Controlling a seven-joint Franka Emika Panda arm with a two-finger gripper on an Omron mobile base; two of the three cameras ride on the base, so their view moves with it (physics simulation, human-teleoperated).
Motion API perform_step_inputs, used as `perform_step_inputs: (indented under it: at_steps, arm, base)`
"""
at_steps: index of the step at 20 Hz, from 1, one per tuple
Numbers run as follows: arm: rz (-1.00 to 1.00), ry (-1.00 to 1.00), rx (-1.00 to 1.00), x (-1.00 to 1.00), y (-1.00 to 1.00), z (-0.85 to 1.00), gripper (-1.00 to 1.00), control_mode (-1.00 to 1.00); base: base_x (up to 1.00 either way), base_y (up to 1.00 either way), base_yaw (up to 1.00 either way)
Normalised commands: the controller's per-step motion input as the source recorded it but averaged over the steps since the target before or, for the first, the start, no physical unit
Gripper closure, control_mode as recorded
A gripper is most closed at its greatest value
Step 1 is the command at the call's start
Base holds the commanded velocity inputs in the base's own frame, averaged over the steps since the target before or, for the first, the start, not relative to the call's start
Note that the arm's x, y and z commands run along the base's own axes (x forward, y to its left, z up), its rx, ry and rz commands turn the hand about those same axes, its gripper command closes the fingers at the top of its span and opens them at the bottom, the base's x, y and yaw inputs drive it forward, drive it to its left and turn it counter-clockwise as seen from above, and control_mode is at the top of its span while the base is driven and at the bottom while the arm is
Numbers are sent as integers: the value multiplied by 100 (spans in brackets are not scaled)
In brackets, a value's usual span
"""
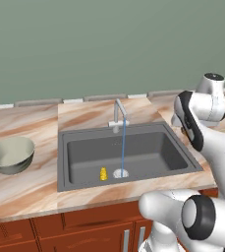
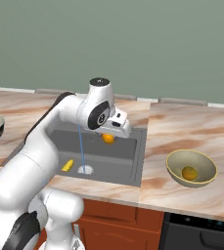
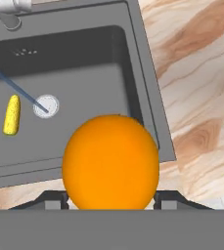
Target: Pick the oranges from the sink and place them in one bowl. Place the corn in the other bowl. Then turn off the sink faucet.
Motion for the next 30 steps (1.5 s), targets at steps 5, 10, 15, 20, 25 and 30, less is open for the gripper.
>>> perform_step_inputs:
  at_steps: [5,10,15,20,25,30]
  arm:
    - [-16,7,-5,-17,-92,14,100,-100]
    - [-17,8,-4,-20,-91,16,100,-100]
    - [-18,7,-2,-16,-82,8,100,-100]
    - [-17,4,0,-28,-65,-2,100,-100]
    - [-9,-1,0,-4,-32,-22,100,-100]
    - [-1,-7,0,17,-2,-30,100,-100]
  base:
    - [0,0,0]
    - [0,0,0]
    - [0,0,0]
    - [0,0,0]
    - [0,0,0]
    - [0,0,0]
